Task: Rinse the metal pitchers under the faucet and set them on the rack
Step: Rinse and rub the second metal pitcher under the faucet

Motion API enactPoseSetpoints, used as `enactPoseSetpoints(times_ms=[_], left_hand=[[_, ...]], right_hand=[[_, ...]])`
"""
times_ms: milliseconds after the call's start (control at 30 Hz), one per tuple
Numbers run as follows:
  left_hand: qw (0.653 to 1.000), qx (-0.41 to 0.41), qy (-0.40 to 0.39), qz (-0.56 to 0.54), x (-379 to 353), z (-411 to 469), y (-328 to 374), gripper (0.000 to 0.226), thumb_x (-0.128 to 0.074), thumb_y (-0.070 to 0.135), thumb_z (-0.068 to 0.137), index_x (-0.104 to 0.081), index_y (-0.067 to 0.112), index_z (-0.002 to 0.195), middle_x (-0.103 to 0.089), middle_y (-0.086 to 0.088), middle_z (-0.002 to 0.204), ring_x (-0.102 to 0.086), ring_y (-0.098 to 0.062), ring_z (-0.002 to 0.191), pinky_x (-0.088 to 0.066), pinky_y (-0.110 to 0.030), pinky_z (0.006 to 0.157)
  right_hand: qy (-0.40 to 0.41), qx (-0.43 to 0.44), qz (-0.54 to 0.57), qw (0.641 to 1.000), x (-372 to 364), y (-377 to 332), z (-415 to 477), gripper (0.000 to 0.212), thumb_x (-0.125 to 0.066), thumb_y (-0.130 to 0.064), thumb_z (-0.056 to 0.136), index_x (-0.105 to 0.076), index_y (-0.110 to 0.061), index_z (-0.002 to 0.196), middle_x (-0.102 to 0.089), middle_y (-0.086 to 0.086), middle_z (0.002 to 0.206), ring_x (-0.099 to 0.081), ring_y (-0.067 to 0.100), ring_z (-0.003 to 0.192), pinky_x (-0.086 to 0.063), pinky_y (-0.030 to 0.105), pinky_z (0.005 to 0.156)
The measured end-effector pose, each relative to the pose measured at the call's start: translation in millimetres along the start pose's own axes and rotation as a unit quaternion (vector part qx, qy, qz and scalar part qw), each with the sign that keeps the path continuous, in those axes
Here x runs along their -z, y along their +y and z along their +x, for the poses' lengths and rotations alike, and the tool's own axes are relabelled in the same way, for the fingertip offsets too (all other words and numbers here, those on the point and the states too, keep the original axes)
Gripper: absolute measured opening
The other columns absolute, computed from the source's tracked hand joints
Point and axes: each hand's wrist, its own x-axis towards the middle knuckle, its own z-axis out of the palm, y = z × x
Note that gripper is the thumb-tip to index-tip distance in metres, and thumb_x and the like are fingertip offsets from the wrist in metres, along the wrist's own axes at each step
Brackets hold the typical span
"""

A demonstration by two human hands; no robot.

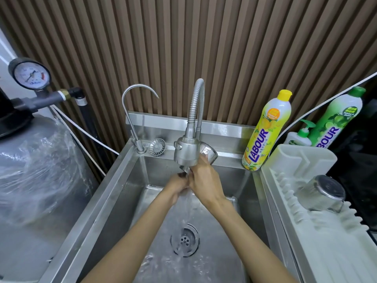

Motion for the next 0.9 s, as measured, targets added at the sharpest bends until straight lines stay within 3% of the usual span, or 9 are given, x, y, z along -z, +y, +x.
enactPoseSetpoints(times_ms=[200, 333, 467, 533, 600, 667, 733, 800, 900], left_hand=[[0.999, -0.017, -0.03, -0.019, -1.6, 1.4, -3.5, 0.027, -0.044, -0.002, 0.089, -0.059, 0.016, 0.077, -0.062, 0.0, 0.07, -0.057, -0.009, 0.069, -0.049, -0.021, 0.06], [0.999, -0.013, -0.04, -0.027, -0.3, 1.6, -1.1, 0.026, -0.043, -0.006, 0.087, -0.06, 0.013, 0.081, -0.06, -0.007, 0.076, -0.054, -0.017, 0.074, -0.047, -0.03, 0.075], [0.997, -0.003, -0.051, -0.063, 0.3, 0.0, -3.0, 0.026, -0.045, -0.011, 0.083, -0.06, 0.011, 0.081, -0.059, -0.006, 0.072, -0.054, -0.017, 0.068, -0.047, -0.033, 0.079], [0.995, 0.008, -0.069, -0.071, 1.7, -1.2, -6.3, 0.027, -0.048, -0.012, 0.076, -0.057, 0.01, 0.088, -0.057, -0.004, 0.077, -0.055, -0.014, 0.07, -0.044, -0.034, 0.087], [0.994, 0.018, -0.069, -0.078, 5.1, -2.3, -9.5, 0.03, -0.051, -0.013, 0.075, -0.056, 0.013, 0.088, -0.057, -0.003, 0.078, -0.056, -0.012, 0.071, -0.045, -0.028, 0.083], [0.994, 0.021, -0.057, -0.087, 9.2, -2.4, -10.6, 0.029, -0.052, -0.015, 0.077, -0.056, 0.011, 0.087, -0.059, -0.005, 0.079, -0.059, -0.014, 0.071, -0.048, -0.022, 0.071], [0.993, 0.018, -0.051, -0.105, 12.3, -2.9, -8.9, 0.03, -0.054, -0.017, 0.076, -0.054, 0.009, 0.091, -0.06, -0.006, 0.08, -0.064, -0.012, 0.064, -0.052, -0.018, 0.063], [0.992, 0.013, -0.045, -0.12, 14.8, -4.2, -5.6, 0.036, -0.056, -0.018, 0.075, -0.054, 0.009, 0.098, -0.064, -0.002, 0.077, -0.065, -0.009, 0.06, -0.051, -0.019, 0.064], [0.99, -0.004, -0.047, -0.136, 13.8, -8.5, -1.1, 0.041, -0.058, -0.021, 0.072, -0.057, 0.007, 0.102, -0.069, 0.001, 0.071, -0.065, -0.013, 0.066, -0.049, -0.023, 0.068]], right_hand=[[0.016, 0.017, 0.021, 1.0, -3.9, 3.4, 1.8, 0.042, -0.048, 0.012, 0.076, -0.06, -0.001, 0.114, -0.053, 0.017, 0.128, -0.055, 0.038, 0.11, -0.034, 0.022, 0.072], [0.014, 0.021, 0.008, 1.0, -11.0, 18.1, 5.0, 0.034, -0.051, 0.011, 0.076, -0.063, 0.0, 0.105, -0.055, 0.012, 0.126, -0.05, 0.031, 0.12, -0.049, 0.031, 0.075], [0.042, 0.02, 0.02, 0.999, -13.6, 28.4, 0.9, 0.025, -0.052, 0.007, 0.078, -0.06, -0.003, 0.1, -0.05, 0.006, 0.125, -0.056, 0.027, 0.1, -0.053, 0.041, 0.063], [0.047, 0.032, 0.019, 0.998, -15.0, 33.0, -1.1, 0.021, -0.052, 0.005, 0.079, -0.06, -0.003, 0.097, -0.048, 0.006, 0.129, -0.055, 0.026, 0.109, -0.055, 0.041, 0.064], [0.044, 0.039, 0.028, 0.998, -15.5, 36.8, -2.3, 0.014, -0.051, 0.003, 0.078, -0.059, -0.002, 0.089, -0.048, 0.008, 0.127, -0.052, 0.026, 0.117, -0.054, 0.041, 0.065], [0.055, 0.034, 0.042, 0.997, -14.5, 40.2, -2.2, 0.007, -0.052, 0.004, 0.078, -0.055, -0.002, 0.08, -0.048, 0.008, 0.119, -0.054, 0.026, 0.105, -0.052, 0.039, 0.063], [0.065, 0.026, 0.06, 0.996, -13.4, 42.1, -1.9, 0.009, -0.054, 0.007, 0.079, -0.052, -0.002, 0.076, -0.046, 0.005, 0.113, -0.053, 0.021, 0.1, -0.051, 0.03, 0.07], [0.061, 0.009, 0.095, 0.994, -12.2, 41.6, -0.7, 0.016, -0.058, 0.007, 0.08, -0.049, -0.004, 0.073, -0.043, 0.003, 0.11, -0.048, 0.01, 0.106, -0.039, 0.007, 0.082], [0.062, -0.07, 0.176, 0.98, -12.1, 38.9, 0.5, 0.026, -0.064, 0.005, 0.078, -0.044, -0.008, 0.068, -0.046, 0.004, 0.105, -0.044, 0.006, 0.104, -0.026, -0.007, 0.078]])
